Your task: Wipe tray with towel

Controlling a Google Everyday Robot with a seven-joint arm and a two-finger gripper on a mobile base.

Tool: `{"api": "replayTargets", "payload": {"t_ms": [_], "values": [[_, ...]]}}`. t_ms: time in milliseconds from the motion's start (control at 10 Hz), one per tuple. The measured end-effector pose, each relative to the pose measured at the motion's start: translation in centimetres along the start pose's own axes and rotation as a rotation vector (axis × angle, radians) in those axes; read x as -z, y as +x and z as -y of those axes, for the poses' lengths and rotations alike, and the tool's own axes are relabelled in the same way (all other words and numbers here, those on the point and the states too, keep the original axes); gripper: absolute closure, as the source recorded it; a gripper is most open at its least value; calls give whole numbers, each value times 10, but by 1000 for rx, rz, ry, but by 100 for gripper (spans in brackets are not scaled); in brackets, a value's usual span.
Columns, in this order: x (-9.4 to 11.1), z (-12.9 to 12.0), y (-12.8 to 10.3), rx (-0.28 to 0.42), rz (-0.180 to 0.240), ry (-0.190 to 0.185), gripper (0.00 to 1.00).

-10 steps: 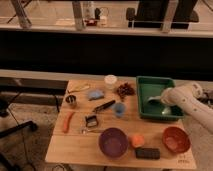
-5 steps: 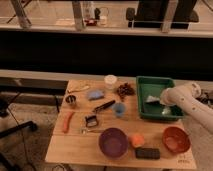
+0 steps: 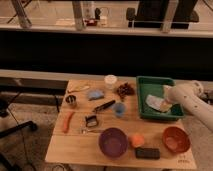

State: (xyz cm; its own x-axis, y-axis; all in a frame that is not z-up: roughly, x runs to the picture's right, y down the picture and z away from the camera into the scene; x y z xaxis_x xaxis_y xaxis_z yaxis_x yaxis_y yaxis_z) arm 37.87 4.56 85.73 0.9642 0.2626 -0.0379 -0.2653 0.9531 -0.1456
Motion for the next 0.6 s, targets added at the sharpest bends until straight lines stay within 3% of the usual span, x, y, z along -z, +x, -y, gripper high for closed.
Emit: {"api": "replayTargets", "payload": {"t_ms": [100, 300, 600], "values": [[9, 4, 2, -11, 6, -1, 26], [23, 14, -5, 6, -5, -4, 49], [10, 5, 3, -24, -12, -23, 75]]}}
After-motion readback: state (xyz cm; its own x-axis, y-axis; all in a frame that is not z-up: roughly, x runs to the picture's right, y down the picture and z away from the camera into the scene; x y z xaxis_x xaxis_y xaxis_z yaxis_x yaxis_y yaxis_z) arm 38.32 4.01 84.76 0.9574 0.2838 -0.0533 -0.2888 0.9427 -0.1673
